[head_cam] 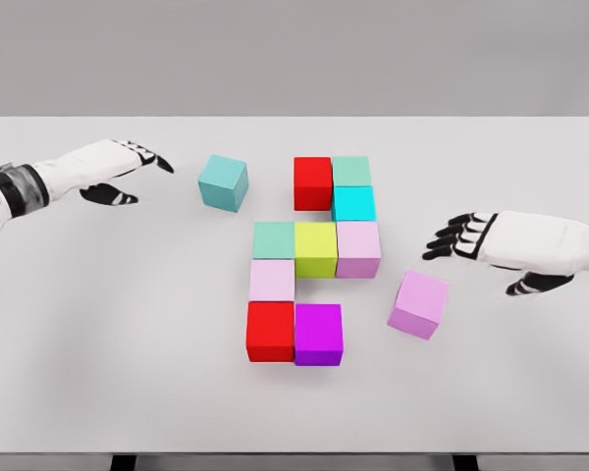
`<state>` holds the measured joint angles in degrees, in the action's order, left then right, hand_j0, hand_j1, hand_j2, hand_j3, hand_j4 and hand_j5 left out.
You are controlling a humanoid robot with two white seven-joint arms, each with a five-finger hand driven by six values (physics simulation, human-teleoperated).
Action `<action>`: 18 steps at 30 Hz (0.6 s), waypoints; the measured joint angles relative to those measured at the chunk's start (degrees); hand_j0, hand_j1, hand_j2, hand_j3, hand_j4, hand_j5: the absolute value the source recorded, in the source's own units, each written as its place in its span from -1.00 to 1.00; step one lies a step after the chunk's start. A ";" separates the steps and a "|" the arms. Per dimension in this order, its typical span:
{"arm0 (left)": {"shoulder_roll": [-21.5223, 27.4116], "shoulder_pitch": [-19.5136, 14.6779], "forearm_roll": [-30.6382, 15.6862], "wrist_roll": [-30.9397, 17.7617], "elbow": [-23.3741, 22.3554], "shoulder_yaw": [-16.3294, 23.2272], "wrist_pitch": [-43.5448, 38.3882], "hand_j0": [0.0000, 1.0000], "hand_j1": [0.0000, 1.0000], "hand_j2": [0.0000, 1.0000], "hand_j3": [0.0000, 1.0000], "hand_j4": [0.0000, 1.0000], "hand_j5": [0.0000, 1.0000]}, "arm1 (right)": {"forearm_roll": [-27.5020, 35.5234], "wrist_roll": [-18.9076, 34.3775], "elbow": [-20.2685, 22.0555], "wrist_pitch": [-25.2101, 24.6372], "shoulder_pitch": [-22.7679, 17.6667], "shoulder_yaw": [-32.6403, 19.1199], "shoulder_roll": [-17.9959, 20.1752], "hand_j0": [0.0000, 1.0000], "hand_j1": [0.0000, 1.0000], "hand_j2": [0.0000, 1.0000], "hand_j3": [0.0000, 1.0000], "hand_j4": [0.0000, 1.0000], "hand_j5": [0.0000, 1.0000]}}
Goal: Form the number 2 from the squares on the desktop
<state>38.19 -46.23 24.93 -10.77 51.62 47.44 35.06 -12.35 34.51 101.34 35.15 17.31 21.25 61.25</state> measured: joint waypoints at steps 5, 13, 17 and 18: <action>0.71 0.53 1.76 -0.27 0.69 0.22 0.00 0.36 0.36 0.36 0.36 0.36 0.36 | -3.59 0.30 -3.09 -0.02 0.70 -3.15 -0.25 0.99 0.99 0.99 0.99 0.99 0.99; 0.38 0.18 3.26 -0.38 1.62 0.61 0.00 0.36 0.36 0.36 0.36 0.36 0.36 | -13.84 0.49 -4.83 0.00 2.37 -5.64 -1.22 0.98 0.98 0.98 0.98 0.98 0.98; -0.29 0.00 4.24 -0.38 1.51 0.63 0.00 0.37 0.37 0.37 0.37 0.37 0.37 | -19.78 0.51 -4.85 -0.01 2.28 -6.35 -3.89 0.98 0.98 0.98 0.98 0.98 0.98; -0.55 0.00 4.46 -0.39 1.51 0.63 0.00 0.37 0.37 0.37 0.37 0.37 0.37 | -21.21 0.51 -4.82 -0.01 2.28 -6.20 -4.78 0.97 0.97 0.97 0.97 0.97 0.97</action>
<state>37.64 -46.23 29.40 -11.16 53.13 48.08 35.06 -33.57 35.02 96.52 35.14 19.60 15.05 56.46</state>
